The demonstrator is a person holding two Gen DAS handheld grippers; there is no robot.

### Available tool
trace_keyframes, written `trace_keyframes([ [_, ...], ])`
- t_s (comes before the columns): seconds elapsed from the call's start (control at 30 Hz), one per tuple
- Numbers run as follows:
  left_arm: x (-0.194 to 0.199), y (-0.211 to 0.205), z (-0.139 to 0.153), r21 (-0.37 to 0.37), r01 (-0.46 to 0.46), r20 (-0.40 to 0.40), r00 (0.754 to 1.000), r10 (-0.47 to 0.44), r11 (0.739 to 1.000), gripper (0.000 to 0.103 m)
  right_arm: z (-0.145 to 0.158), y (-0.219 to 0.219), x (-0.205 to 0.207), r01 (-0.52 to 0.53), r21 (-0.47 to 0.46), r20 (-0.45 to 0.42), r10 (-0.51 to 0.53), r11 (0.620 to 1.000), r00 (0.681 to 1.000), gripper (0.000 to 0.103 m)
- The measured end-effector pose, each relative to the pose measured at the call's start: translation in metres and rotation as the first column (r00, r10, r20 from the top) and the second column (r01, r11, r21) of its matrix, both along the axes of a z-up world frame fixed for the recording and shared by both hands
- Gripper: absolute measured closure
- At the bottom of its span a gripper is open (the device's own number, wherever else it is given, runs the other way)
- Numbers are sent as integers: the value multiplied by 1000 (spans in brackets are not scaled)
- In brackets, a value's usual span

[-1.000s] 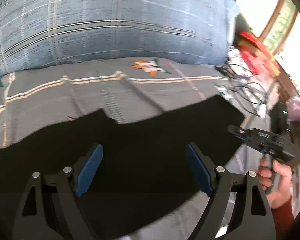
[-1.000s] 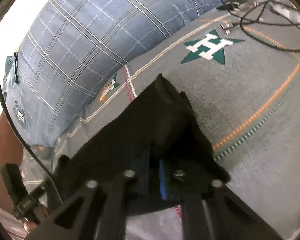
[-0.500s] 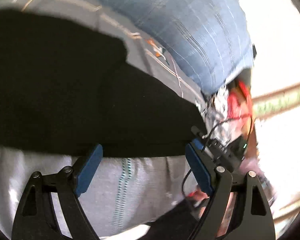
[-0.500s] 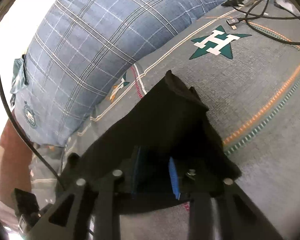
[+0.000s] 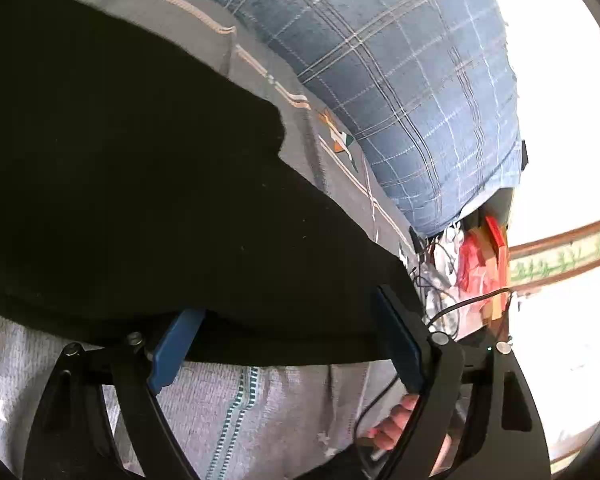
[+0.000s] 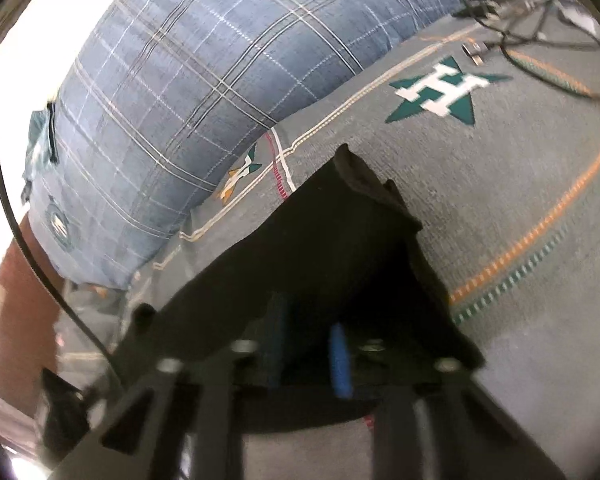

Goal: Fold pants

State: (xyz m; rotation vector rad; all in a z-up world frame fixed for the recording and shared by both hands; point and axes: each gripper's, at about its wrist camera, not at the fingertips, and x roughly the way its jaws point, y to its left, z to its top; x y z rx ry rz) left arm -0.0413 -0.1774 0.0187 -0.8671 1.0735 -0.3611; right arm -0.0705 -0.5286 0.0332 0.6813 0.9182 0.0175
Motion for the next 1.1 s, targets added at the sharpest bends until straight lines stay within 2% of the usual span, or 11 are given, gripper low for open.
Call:
trace_keyframes([
  [0.03, -1, 2, 1, 9, 10, 10, 1000, -10, 1000, 36, 3, 0, -4, 14, 12, 15, -15, 1000, 1000, 99],
  [0.1, -4, 1, 8, 78, 47, 22, 999, -48, 996, 89, 15, 2, -12, 15, -7, 52, -15, 1000, 999, 99],
  [0.13, -8, 2, 12, 115, 56, 42, 997, -61, 992, 92, 24, 3, -18, 13, -20, 66, -11, 1000, 998, 99],
  [0.3, -29, 6, 23, 149, 91, 100, 989, -107, 985, 92, 46, 9, -50, -1, -36, 78, 4, 999, 997, 100],
  [0.5, -24, 2, -3, 203, 116, 39, 991, -127, 972, 92, 6, 5, -42, -2, -66, -55, -2, 998, 998, 99],
  [0.57, -29, 5, 1, 215, 120, 47, 990, -133, 969, 90, 4, 5, -43, 5, -61, -49, -8, 998, 999, 97],
  [0.63, -36, 6, 9, 256, 147, 59, 984, -167, 956, 77, 12, 4, -46, 9, -107, -68, -16, 994, 998, 84],
  [0.7, -45, 12, 20, 298, 168, 72, 978, -197, 940, 45, 25, 3, -52, 21, -155, -54, -30, 988, 998, 82],
  [0.77, -53, 24, 30, 310, 153, 102, 976, -193, 938, 43, 44, 8, -59, 5, -191, -16, -8, 982, 1000, 82],
  [0.93, -55, 66, 55, 428, 55, 168, 976, -140, 902, 37, 66, 49, -44, -160, -145, 86, 174, 976, 981, 78],
  [1.1, -40, 117, 56, 507, -64, 183, 983, -35, 860, 33, 62, 127, 5, -362, -152, 156, 384, 920, 910, 72],
])
